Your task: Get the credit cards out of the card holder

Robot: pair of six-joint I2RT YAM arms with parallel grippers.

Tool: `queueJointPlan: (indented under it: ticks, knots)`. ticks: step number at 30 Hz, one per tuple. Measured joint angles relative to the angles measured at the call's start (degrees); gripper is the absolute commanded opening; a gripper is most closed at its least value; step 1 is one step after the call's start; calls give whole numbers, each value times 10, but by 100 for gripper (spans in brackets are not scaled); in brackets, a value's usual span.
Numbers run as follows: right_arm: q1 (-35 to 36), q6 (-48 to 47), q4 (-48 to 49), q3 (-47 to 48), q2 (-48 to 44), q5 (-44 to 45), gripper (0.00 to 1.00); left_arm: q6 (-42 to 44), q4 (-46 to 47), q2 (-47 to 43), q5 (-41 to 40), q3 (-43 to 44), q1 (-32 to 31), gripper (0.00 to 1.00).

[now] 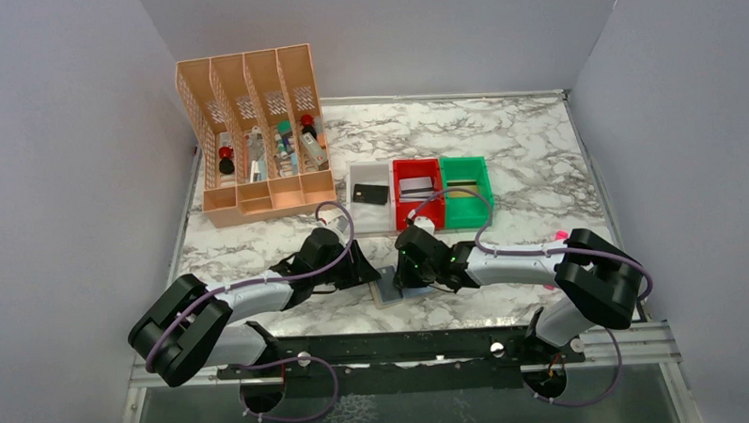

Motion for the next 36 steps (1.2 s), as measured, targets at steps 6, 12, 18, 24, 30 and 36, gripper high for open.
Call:
queueJointPlan:
  ticks: [6,12,18,24,30,36]
  knots:
    - [-11,23,26,-22,-7,-5,23,-14,25,16,-7,-2,-5,40]
    - [-14,31,34,-27,-7,-14,23,-24,30,17,-23,-3,-14,35]
    - [-15,33,40,-29,-6,-19,23,-30,29,1,-33,-17,-24,29]
    - [-17,33,44,-29,-5,-23,24,-47,38,-26,-35,-37,-32,27]
    - [-18,34,45,-29,-4,-26,23,-54,39,-61,-39,-50,-36,30]
    - [-19,34,47,-29,-3,-27,24,-60,51,-63,-37,-50,-37,29]
